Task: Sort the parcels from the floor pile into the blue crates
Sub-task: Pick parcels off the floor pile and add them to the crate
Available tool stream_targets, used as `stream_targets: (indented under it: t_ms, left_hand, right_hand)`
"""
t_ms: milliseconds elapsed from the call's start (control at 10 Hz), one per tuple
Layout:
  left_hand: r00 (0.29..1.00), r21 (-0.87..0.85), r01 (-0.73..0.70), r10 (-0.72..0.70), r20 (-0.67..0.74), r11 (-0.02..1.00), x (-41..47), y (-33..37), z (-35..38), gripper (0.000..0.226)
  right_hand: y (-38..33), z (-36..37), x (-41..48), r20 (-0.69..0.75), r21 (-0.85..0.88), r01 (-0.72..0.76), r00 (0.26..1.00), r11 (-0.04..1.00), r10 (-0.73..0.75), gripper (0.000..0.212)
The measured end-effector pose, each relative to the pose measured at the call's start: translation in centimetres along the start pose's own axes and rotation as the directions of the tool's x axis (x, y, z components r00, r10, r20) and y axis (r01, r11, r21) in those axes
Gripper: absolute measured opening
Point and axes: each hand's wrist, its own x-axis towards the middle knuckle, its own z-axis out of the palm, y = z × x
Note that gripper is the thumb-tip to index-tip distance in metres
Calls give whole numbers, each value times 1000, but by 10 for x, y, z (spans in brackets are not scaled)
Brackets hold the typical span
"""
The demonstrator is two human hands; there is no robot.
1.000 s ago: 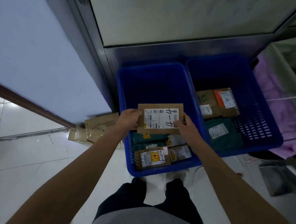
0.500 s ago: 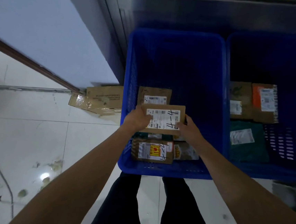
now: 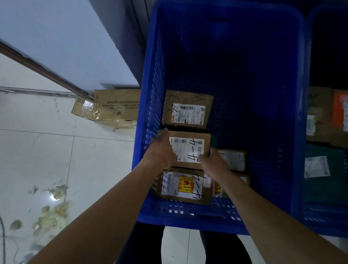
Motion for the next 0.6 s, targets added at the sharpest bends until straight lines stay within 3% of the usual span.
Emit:
stream_targets:
  t_ms: [100, 300, 600]
  left_hand:
    - [999, 54, -11, 13, -39, 998, 10, -2, 3, 82]
    - [986, 237, -95, 124, -109, 967, 34, -5, 6, 47]
    - [979, 362, -116, 167, -115, 925, 29, -1, -1, 47]
  right_hand:
    - [-1, 4, 6, 23, -38, -36, 999, 999, 37, 48]
    - [8, 11, 14, -13, -65, -57, 998, 996, 56, 40]
    - [10, 15, 19, -38, -61, -92, 995, 994, 90, 42]
